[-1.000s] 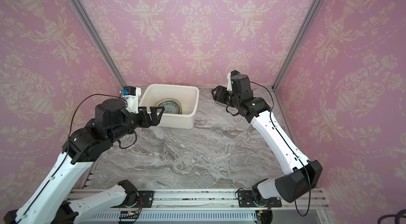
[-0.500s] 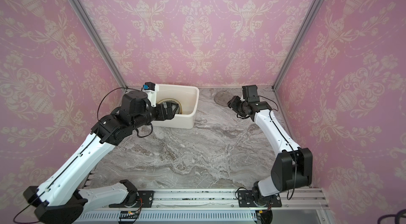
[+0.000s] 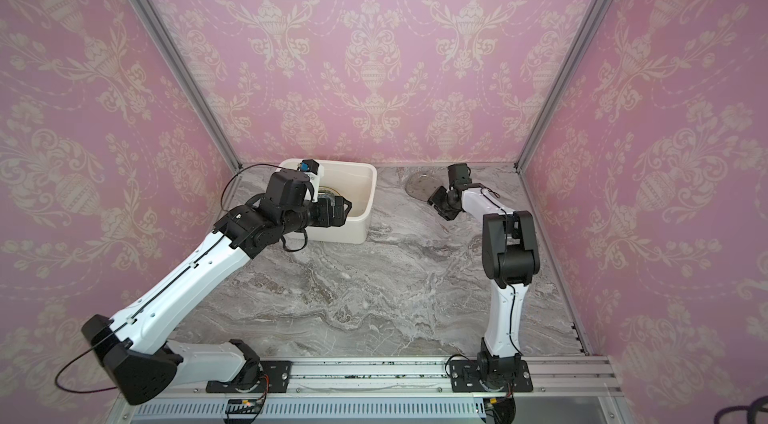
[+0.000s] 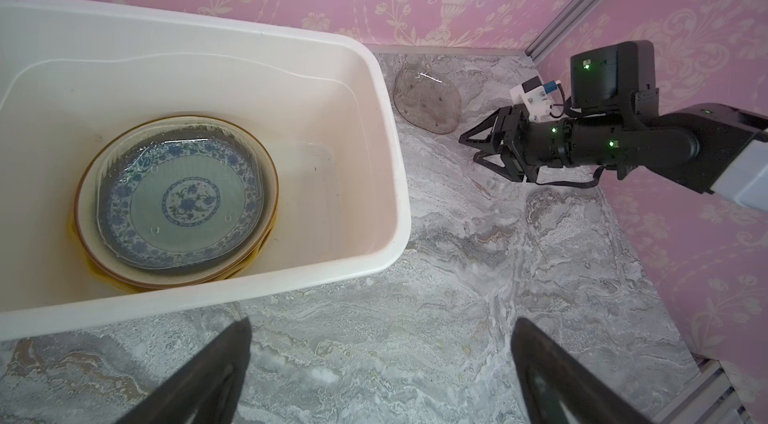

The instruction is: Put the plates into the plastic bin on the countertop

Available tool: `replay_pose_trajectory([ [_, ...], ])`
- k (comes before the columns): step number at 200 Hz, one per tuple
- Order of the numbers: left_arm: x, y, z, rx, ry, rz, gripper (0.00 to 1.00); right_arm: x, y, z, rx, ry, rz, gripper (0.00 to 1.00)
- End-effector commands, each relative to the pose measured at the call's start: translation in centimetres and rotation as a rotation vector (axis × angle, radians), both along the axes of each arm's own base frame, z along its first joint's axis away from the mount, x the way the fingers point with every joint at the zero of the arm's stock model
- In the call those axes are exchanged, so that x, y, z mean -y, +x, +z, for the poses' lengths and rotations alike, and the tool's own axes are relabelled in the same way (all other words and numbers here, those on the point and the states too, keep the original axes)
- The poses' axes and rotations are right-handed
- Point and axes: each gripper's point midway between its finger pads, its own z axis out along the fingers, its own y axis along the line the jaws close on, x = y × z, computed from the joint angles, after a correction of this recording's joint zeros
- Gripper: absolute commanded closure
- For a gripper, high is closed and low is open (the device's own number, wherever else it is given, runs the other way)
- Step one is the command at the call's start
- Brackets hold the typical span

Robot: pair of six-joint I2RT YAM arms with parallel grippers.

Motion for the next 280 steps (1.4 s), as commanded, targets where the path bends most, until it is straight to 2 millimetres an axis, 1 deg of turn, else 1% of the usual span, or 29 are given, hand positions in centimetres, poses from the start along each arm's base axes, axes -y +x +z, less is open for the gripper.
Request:
replay_pose_trajectory([
  [1, 0.6, 0.6, -0.6, 0.006, 0.012, -0.033, 0.01, -0.1, 2.3, 0.6, 0.038, 0.005, 0.005, 0.46],
  [23, 0.9, 1.1, -1.1, -0.002, 0.009, -0.037, 0.01, 0.2, 3.6, -0.6, 0.029, 0.005, -0.01, 0.49],
  [56, 1.2, 1.7, -1.3, -0.005, 0.014, -0.043, 0.01, 0.7, 4.4, -2.1, 0.009, -0.01, -0.037, 0.59],
  [83, 1.2, 1.7, -1.2, -0.003, 0.014, -0.044, 0.01, 1.1, 4.4, -2.8, -0.003, -0.023, -0.05, 0.71],
  [98, 1.2, 1.6, -1.0, -0.001, 0.013, -0.044, 0.01, 1.3, 4.3, -3.2, -0.015, -0.03, -0.056, 0.8],
  [118, 1.0, 1.4, -0.6, 0.007, 0.012, -0.042, 0.01, 1.6, 3.9, -3.3, -0.027, -0.038, -0.059, 0.91],
  [140, 0.7, 1.1, -0.1, 0.015, 0.01, -0.039, 0.01, 1.8, 3.2, -2.8, -0.028, -0.043, -0.061, 1.0],
  [166, 0.3, 0.5, 0.5, 0.026, -0.005, -0.037, 0.01, 1.8, 1.6, -1.5, -0.021, -0.04, -0.055, 1.0],
  [178, 0.2, 0.1, 0.8, 0.026, -0.017, -0.038, 0.01, 1.8, 0.3, -1.0, -0.026, -0.042, -0.048, 1.0],
  [190, 0.3, -0.5, 1.0, 0.022, -0.034, -0.053, 0.01, 1.8, -1.4, -0.5, -0.034, -0.039, -0.043, 1.0],
  [208, 0.8, -1.8, 1.0, -0.006, -0.061, -0.102, 0.01, 1.8, -4.8, -0.3, -0.059, -0.035, -0.04, 1.0],
  [228, 1.6, -3.6, 0.8, -0.042, -0.071, -0.159, 0.01, 1.6, -9.5, 0.0, -0.09, -0.032, -0.027, 1.0],
  [230, 1.6, -3.8, 0.8, -0.045, -0.07, -0.164, 0.01, 1.6, -9.6, 0.1, -0.087, -0.032, -0.028, 1.0],
  [232, 1.7, -4.0, 0.7, -0.048, -0.07, -0.17, 0.01, 1.6, -10.9, -0.6, -0.112, -0.033, -0.026, 1.0],
  [233, 1.8, -4.1, 0.7, -0.048, -0.07, -0.172, 0.01, 1.6, -10.9, -0.6, -0.112, -0.033, -0.026, 1.0],
  [234, 1.8, -4.2, 0.8, -0.048, -0.07, -0.175, 0.01, 1.6, -11.6, -0.8, -0.123, -0.033, -0.025, 1.0],
  [241, 2.1, -5.0, 0.6, -0.06, -0.068, -0.192, 0.01, 1.5, -12.9, -0.6, -0.128, -0.034, -0.024, 1.0],
  [248, 2.4, -5.6, 0.5, -0.071, -0.07, -0.202, 0.01, 1.3, -14.8, -0.6, -0.14, -0.031, -0.025, 1.0],
  [252, 2.6, -6.0, 0.3, -0.08, -0.075, -0.207, 0.01, 1.3, -15.4, -0.5, -0.139, -0.03, -0.025, 1.0],
  [254, 2.7, -6.2, 0.3, -0.083, -0.078, -0.208, 0.01, 1.2, -16.1, -0.5, -0.144, -0.028, -0.024, 1.0],
  [264, 3.2, -7.0, -0.1, -0.117, -0.107, -0.204, 0.01, 0.9, -18.1, -0.3, -0.147, -0.022, -0.028, 1.0],
  [280, 4.1, -8.1, -1.3, -0.199, -0.183, -0.182, 0.01, 0.5, -21.0, 0.1, -0.149, -0.022, -0.032, 1.0],
])
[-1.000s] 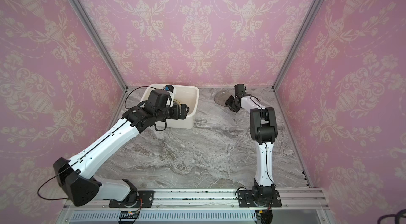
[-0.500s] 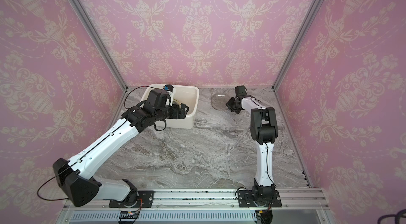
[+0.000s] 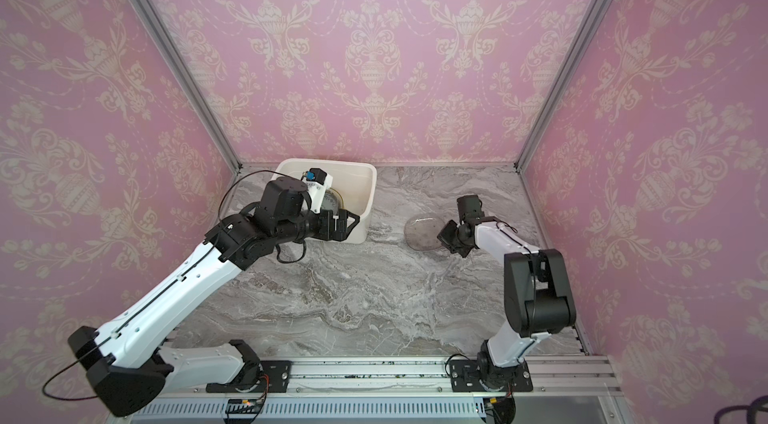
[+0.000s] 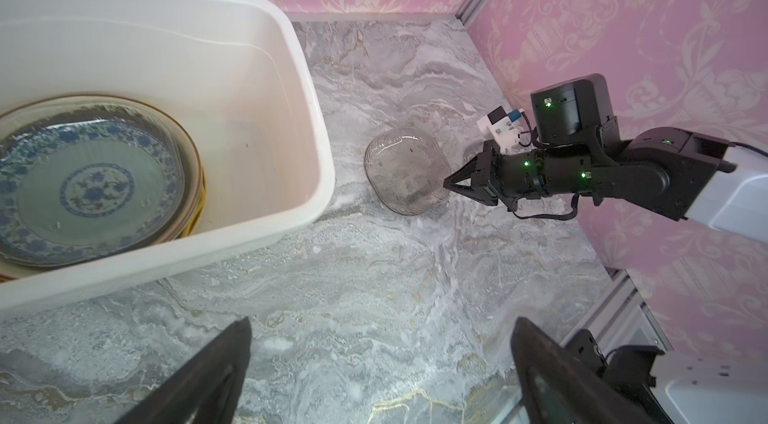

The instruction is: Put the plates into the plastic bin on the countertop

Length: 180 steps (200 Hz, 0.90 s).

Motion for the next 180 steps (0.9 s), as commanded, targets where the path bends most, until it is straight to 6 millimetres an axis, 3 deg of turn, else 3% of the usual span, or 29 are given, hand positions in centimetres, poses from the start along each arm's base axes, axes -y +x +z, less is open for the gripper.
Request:
replay_pose_trajectory([
  [1, 0.9, -2.7, -2.2, -0.16, -0.075, 0.003, 0.01, -0.7, -3.8, 0.8, -0.008, 0.003, -0.009, 1.0],
  [38, 3.4, -5.0, -3.5, -0.261, -0.202, -0.001, 0.03, -2.3, -9.1, 1.4, -0.008, 0.008, -0.001, 1.0],
  [79, 3.1, -6.4, -6.7, -0.386, -0.193, 0.05, 0.05, -2.3, -12.9, 0.9, 0.019, 0.037, -0.045, 1.0],
  [132, 2.6, -7.0, -9.1, -0.462, -0.187, 0.096, 0.07, -2.8, -15.5, -1.3, -0.019, 0.05, -0.01, 0.99],
  [180, 2.8, -7.1, -10.3, -0.49, -0.175, 0.096, 0.08, -3.7, -16.4, -3.1, -0.056, 0.063, 0.022, 0.95],
])
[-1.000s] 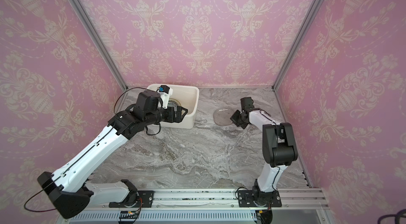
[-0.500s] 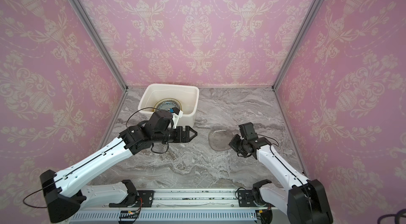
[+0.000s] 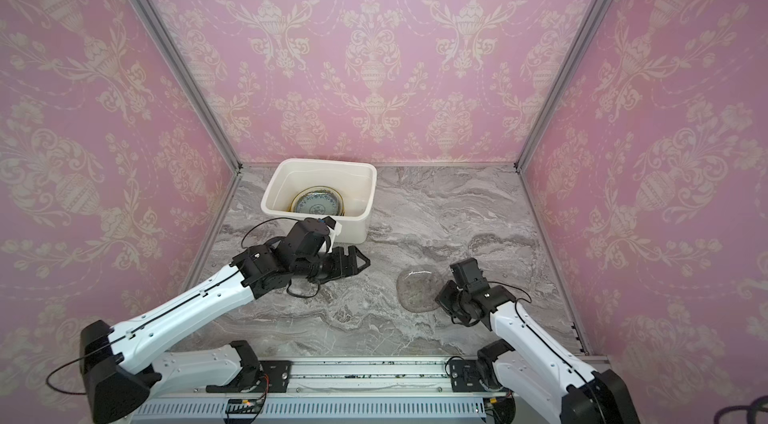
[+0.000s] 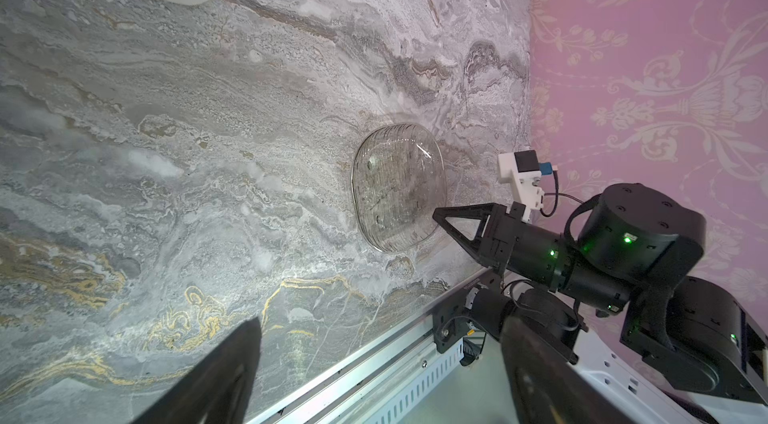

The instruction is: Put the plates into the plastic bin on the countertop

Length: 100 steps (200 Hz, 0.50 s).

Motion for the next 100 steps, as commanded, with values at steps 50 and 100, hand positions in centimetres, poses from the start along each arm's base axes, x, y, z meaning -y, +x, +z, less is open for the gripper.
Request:
replay_pose_trajectory([
  [50, 0.8, -0.2, -1.4, -0.047, -0.009, -0.013, 0.09, -2.0, -0.2, -0.4, -0.033, 0.037, 0.085, 0.78],
  [100, 1.1, 0.0, -1.4, -0.047, 0.004, -0.026, 0.09, -1.5, -1.9, 2.7, -0.05, -0.073, 0.349, 0.41],
])
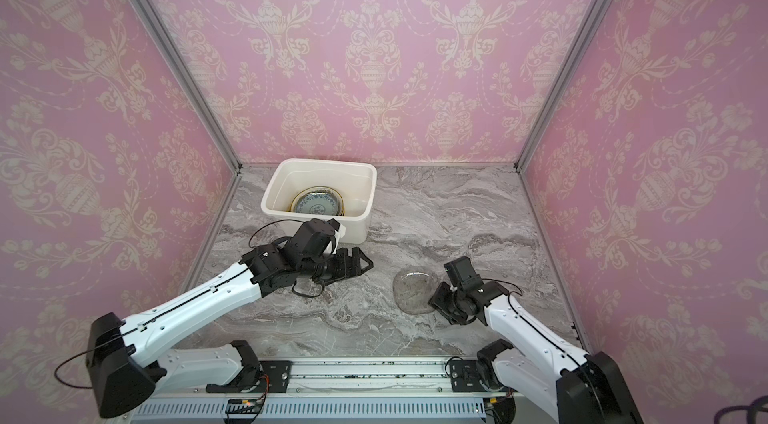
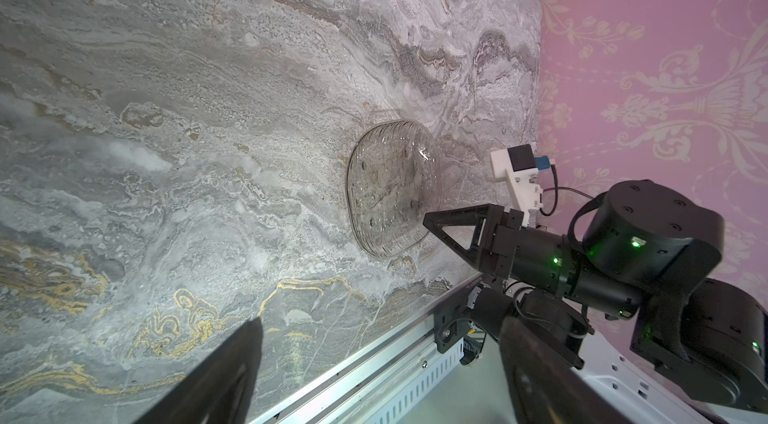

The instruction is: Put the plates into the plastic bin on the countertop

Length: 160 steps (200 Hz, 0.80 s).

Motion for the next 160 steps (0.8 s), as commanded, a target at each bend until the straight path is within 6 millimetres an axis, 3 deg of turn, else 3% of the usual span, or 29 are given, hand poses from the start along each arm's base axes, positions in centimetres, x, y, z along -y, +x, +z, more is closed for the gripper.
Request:
replay_pose_trajectory([
  [1, 0.4, -0.2, 0.0, -0.011, -0.002, -0.017, 0.09, 0.4, -1.2, 2.1, -0.003, -0.08, 0.195, 0.41],
  [26, 0.5, -0.3, -0.2, -0.024, 0.003, -0.026, 0.09, 1.6, -0.9, 2.7, -0.022, -0.178, 0.272, 0.29],
  [70, 1.1, -0.4, -0.7, -0.057, 0.009, -0.051, 0.1, 1.5, 2.3, 2.6, -0.043, -0.154, 0.231, 0.28],
  [92, 1.5, -0.4, -1.0, -0.073, 0.007, -0.06, 0.1, 1.6, 3.8, 1.5, -0.059, -0.137, 0.219, 0.29],
  [120, 2.0, -0.5, -1.3, -0.088, -0.002, -0.076, 0.1, 0.5, 4.9, 0.3, -0.059, -0.052, 0.267, 0.39],
  [160, 2.2, -0.5, -1.1, -0.087, -0.009, -0.082, 0.11, -0.8, 4.9, -0.5, -0.062, 0.017, 0.313, 0.6],
])
